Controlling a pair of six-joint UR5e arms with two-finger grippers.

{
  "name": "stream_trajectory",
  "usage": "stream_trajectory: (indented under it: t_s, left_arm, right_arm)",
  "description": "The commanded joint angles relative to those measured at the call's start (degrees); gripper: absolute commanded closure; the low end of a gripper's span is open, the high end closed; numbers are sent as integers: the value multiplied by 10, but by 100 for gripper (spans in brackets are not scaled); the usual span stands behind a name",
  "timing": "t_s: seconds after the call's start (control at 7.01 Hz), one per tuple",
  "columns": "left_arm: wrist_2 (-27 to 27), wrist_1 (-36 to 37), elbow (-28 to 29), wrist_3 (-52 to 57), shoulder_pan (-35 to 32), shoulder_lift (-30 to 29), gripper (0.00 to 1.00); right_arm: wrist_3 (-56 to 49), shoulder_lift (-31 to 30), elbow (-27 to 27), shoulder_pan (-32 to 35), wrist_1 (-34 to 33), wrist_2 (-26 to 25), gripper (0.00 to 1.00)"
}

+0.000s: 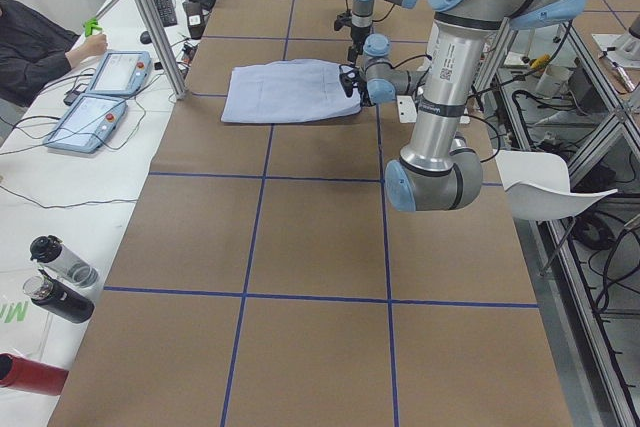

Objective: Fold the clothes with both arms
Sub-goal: 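Lower both grippers to the two shirt corners nearest the robot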

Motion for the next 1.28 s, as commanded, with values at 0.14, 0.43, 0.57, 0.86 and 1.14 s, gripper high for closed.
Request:
stream_trajectory:
  t_s: [0.14, 0.43, 0.57, 0.86, 1.14]
  left_arm:
    - [0, 0, -4, 0, -1, 0, 100]
    - [0, 0, -5, 0, -1, 0, 100]
    - [0, 0, -5, 0, -1, 0, 100]
    - [0, 1, -9, 0, -1, 0, 100]
    - [0, 1, -9, 0, -1, 0, 100]
  right_arm:
    - [0, 8, -27, -7, 0, -1, 0]
    - [-1, 11, -36, -13, 3, -1, 0]
    - [0, 14, -49, -13, 13, -1, 0]
    - [0, 13, -71, -21, 49, 0, 0]
    - [-2, 10, -75, -22, 53, 4, 0]
